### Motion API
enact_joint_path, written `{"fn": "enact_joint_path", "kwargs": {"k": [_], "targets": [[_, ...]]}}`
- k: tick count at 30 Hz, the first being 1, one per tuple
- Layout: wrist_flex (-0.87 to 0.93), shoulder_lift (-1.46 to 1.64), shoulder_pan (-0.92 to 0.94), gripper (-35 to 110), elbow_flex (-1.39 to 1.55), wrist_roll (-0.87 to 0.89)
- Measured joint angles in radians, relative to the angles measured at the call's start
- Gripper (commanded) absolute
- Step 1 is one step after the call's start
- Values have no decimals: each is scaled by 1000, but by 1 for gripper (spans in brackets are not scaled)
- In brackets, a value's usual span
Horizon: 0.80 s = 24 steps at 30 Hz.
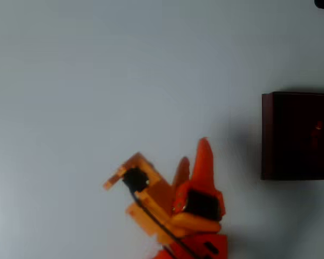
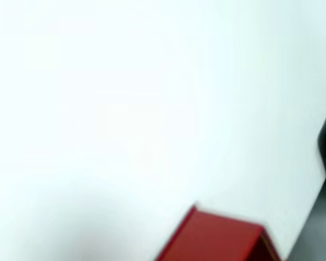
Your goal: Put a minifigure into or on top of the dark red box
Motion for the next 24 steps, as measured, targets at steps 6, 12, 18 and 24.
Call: {"fn": "enact_joint_path", "kwargs": {"k": [6,12,18,24], "targets": [[72,313,-74,12,152,15],[161,353,-106,6,173,-35],[190,339,-118,1,195,-140],[198,348,-143,0,258,-129]]}}
